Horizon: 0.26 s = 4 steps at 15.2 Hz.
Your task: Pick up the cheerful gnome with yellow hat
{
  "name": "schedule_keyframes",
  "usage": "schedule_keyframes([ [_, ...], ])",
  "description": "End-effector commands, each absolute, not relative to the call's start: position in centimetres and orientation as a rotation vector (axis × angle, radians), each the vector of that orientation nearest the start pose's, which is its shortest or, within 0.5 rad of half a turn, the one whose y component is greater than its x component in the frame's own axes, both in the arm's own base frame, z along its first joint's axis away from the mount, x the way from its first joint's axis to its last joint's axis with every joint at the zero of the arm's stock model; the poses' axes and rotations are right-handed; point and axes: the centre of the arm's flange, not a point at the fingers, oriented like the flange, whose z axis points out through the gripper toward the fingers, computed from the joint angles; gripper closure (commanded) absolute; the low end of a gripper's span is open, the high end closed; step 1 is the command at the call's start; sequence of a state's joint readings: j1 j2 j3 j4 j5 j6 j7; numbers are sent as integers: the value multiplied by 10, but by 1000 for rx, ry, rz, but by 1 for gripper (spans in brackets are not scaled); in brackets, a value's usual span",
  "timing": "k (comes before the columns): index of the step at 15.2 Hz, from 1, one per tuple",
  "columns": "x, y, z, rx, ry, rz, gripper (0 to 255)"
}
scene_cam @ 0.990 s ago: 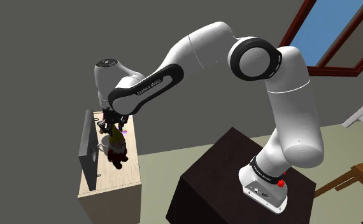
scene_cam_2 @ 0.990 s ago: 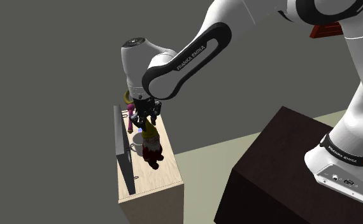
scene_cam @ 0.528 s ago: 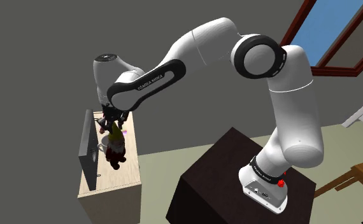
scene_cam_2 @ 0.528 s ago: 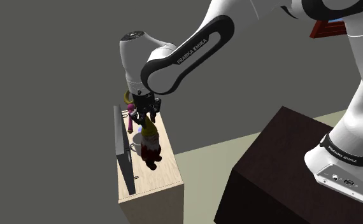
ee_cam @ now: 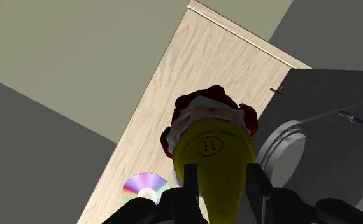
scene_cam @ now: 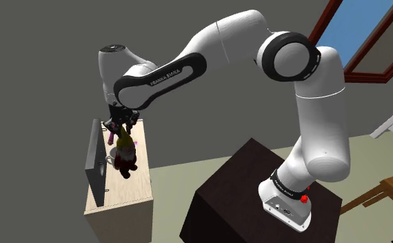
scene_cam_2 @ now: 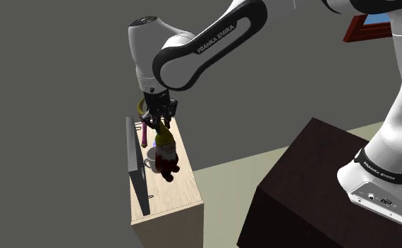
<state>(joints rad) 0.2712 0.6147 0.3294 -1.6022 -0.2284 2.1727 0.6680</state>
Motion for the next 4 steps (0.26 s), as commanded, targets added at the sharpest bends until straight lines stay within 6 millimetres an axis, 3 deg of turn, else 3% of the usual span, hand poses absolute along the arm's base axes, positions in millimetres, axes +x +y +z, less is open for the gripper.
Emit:
schedule_keyframes([
  [1,592,357,297,-3144,-12,6,255],
  [4,592,357,303,-3144,-12,6,255],
])
